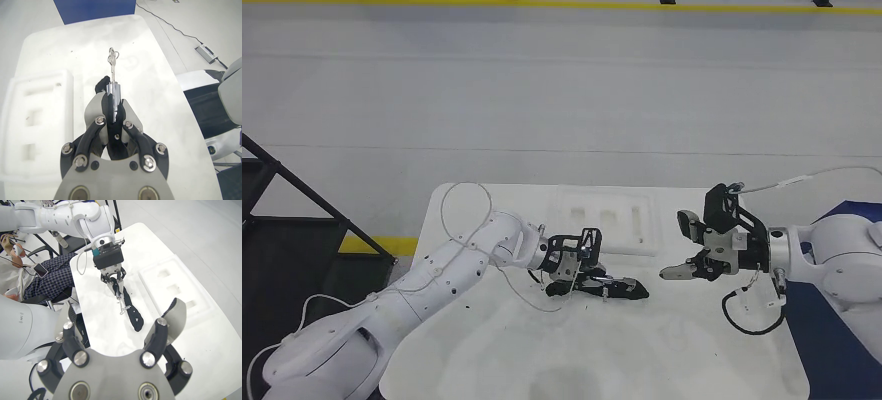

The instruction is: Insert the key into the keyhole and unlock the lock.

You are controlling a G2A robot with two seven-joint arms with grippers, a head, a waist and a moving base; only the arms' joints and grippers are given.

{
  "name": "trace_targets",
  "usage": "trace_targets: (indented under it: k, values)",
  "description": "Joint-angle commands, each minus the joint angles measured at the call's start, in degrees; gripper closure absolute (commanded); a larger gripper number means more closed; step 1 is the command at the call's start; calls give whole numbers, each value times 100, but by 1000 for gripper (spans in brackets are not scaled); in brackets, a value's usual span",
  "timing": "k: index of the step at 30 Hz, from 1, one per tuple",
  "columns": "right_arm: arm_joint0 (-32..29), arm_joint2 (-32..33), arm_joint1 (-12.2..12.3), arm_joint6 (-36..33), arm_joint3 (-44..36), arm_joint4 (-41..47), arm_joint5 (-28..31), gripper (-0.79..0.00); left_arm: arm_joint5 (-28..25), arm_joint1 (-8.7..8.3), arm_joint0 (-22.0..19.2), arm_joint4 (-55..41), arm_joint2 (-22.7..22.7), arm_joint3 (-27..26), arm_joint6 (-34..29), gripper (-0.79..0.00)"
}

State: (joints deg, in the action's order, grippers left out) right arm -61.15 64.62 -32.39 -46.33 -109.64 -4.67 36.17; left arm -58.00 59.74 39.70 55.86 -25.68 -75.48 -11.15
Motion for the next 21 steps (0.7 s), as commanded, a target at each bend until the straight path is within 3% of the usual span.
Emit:
trace_targets:
  k: [1, 7, 8, 9, 10, 16, 21]
  values:
    - [-63, 54, 2, 68, 19, -50, 61, -785, 0, 13, 37, -22, 111, -14, -111, 0]
    - [-225, 180, -19, 434, 73, -400, 347, -785, 0, 116, 161, -203, 534, 38, -110, 0]
    - [-241, 190, -27, 514, 81, -471, 402, -785, 0, 145, 172, -203, 611, 72, -114, -203]
    - [-258, 194, -37, 594, 99, -540, 466, -785, 0, 176, 169, -223, 672, 105, -89, -634]
    - [-269, 201, -46, 664, 123, -626, 524, -785, 0, 210, 177, -251, 737, 166, -66, -785]
    - [-346, 236, -103, 1114, 287, -1059, 854, -785, 0, 370, 56, -347, 853, 540, 256, -785]
    - [-429, 283, -148, 1448, 349, -1348, 802, -785, 0, 364, -130, -398, 701, 802, 891, -785]
